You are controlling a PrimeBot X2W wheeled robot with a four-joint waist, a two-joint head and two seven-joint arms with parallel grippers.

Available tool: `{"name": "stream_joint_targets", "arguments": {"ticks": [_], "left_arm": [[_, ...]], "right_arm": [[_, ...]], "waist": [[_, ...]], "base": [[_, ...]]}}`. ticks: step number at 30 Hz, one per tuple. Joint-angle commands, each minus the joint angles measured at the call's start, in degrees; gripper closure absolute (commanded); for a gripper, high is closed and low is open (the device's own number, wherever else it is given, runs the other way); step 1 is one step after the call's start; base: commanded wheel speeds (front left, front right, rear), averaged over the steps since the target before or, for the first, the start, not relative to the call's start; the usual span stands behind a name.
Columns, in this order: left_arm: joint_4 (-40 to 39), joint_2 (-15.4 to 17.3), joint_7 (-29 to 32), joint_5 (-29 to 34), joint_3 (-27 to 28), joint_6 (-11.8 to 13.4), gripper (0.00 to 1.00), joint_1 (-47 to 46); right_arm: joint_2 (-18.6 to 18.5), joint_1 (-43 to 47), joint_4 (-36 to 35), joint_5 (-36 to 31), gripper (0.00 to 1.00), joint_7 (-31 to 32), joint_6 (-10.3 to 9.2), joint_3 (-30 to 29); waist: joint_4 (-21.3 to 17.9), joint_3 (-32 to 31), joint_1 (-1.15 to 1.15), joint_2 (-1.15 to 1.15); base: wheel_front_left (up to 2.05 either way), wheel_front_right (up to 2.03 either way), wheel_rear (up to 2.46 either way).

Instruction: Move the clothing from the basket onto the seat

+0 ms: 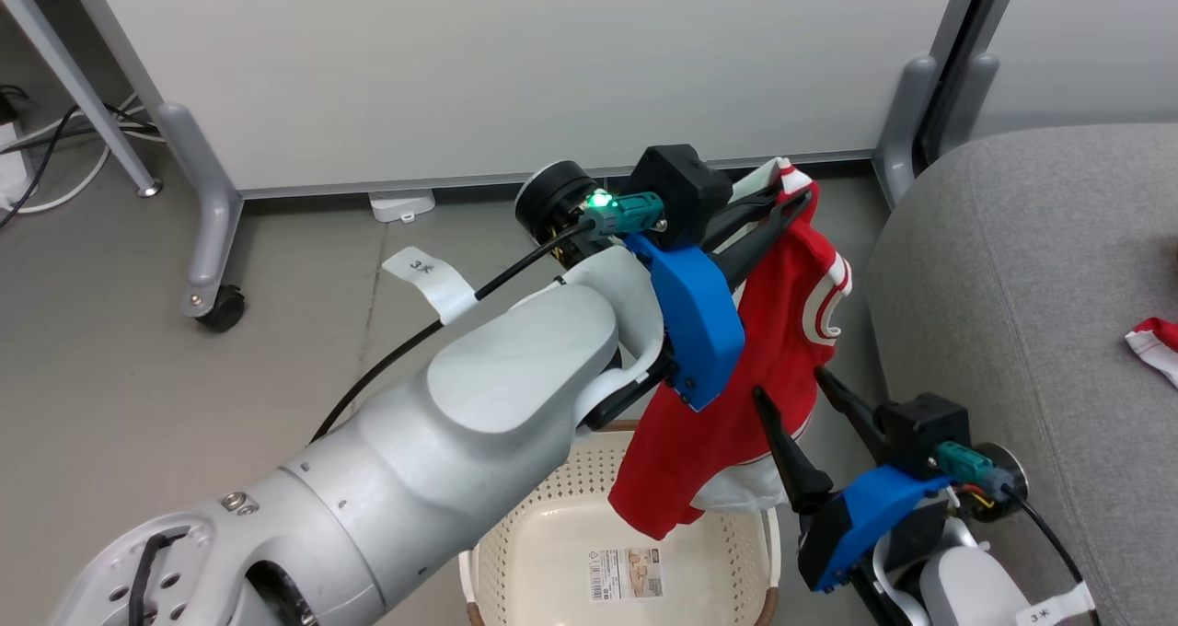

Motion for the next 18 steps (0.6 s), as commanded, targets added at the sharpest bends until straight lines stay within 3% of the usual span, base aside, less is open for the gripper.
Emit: {"name": "stream_joint_targets", "arguments": {"ticks": [1, 10, 18], "left_arm": [[-0.51, -0.02, 0.23, 0.33, -0.08, -0.04, 1.00, 0.63], [-2.35, -0.01, 1.23, 0.77, -0.08, -0.04, 1.00, 1.23], [-3.38, -0.01, 1.69, 0.24, -0.08, -0.04, 1.00, 1.40]], "right_arm": [[-0.02, -1.60, 1.20, -0.12, 0.00, 0.59, 0.03, 0.26], [-0.02, -8.93, 9.85, 2.73, 0.00, 2.75, 0.03, 4.50], [-0.03, -13.82, 17.23, 2.86, 0.00, 1.03, 0.03, 5.58]], "waist": [[0.06, -0.02, -0.01, 0.00], [0.29, -0.25, -0.01, 0.00], [0.66, -0.58, -0.01, 0.00]], "base": [[0.00, 0.00, 0.00], [0.00, 0.00, 0.00], [0.00, 0.00, 0.00]]}}
